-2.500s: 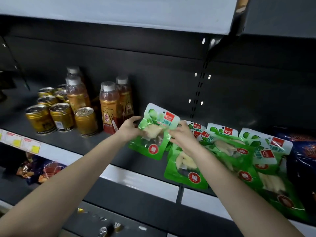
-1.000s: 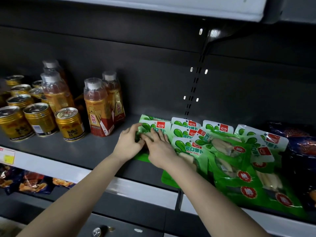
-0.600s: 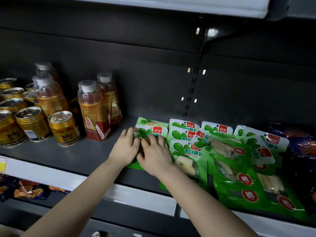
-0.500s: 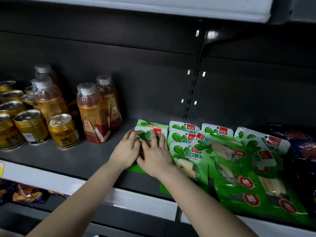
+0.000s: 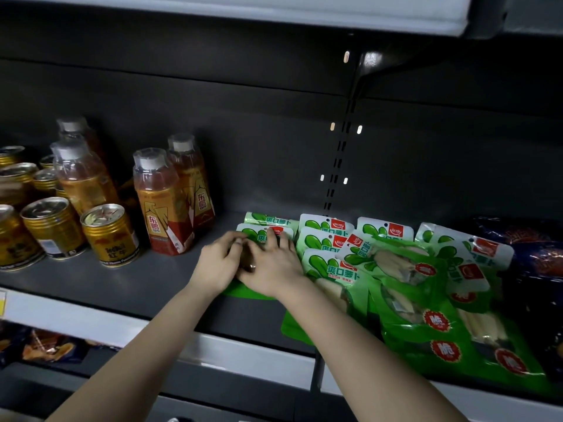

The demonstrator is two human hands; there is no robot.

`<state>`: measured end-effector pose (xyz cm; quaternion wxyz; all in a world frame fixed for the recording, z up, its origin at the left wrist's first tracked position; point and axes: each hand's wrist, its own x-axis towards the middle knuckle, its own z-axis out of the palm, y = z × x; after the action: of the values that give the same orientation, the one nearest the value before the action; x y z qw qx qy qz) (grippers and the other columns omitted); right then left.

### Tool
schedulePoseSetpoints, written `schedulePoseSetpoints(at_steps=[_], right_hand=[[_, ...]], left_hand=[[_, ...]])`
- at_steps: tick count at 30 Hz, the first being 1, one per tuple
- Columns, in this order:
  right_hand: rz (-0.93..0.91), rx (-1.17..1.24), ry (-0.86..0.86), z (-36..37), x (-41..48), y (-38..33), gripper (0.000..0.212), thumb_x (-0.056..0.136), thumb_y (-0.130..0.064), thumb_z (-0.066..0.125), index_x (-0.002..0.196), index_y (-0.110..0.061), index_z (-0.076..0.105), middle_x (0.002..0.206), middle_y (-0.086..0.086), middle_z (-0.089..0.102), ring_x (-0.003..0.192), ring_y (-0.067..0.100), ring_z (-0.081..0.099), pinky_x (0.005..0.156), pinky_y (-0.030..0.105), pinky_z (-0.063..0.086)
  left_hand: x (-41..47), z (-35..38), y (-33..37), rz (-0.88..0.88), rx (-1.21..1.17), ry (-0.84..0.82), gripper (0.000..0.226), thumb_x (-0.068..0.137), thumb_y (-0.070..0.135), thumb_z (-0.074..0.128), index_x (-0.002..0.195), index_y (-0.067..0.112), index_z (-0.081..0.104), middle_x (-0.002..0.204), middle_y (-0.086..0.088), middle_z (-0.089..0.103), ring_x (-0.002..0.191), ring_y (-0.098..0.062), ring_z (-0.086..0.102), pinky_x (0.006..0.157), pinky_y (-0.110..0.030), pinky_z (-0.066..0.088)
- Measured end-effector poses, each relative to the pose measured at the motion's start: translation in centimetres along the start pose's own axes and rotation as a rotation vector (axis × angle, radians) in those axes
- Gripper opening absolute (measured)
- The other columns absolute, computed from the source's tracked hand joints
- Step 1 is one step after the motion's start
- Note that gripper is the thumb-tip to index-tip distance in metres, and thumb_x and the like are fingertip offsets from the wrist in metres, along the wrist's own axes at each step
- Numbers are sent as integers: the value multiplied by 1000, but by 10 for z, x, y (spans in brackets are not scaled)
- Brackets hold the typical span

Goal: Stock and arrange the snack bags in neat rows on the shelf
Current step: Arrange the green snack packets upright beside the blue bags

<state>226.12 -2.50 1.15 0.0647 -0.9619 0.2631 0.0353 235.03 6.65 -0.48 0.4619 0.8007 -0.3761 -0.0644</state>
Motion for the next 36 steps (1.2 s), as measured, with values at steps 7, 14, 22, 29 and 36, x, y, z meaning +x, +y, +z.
schedulePoseSetpoints(at_steps=[7,14,22,29,36], right_hand=[[-33,-25,-48,-4,-18,-4,74,87,-65,39,150,-35,15,159,17,1,142,46,1,115,48,13],[-38,-15,-53,9,-26,-7,76,88,-66,35,152,-33,7,158,20,-9,141,50,-10,116,50,5],[-11,68,65,19,-18,-7,74,89,-61,37,151,-35,8,159,18,-7,143,43,-14,116,51,-10],[-37,129,88,21,-20,-5,69,91,-58,34,151,-38,5,159,12,-12,145,29,-19,116,48,-12],[-82,27,119,15,-26,-3,68,95,-54,33,152,-33,2,159,14,-14,144,30,-21,113,48,-19]], left_hand=[[-4,-7,4,-38,25,192,20,88,12,52,90,18,71,88,0,71,85,-11,61,79,-16,40],[-7,-6,7,-21,102,242,19,88,12,52,88,12,71,81,-7,71,80,-22,64,72,-22,43],[-10,-4,5,61,196,46,28,84,8,52,108,16,64,94,-9,70,86,-28,64,76,-31,51],[-8,-3,5,40,257,63,28,82,10,52,106,20,63,89,-9,69,83,-29,63,67,-33,50],[-8,-5,7,82,274,127,28,82,10,51,107,15,63,92,-10,70,89,-30,63,72,-35,50]])
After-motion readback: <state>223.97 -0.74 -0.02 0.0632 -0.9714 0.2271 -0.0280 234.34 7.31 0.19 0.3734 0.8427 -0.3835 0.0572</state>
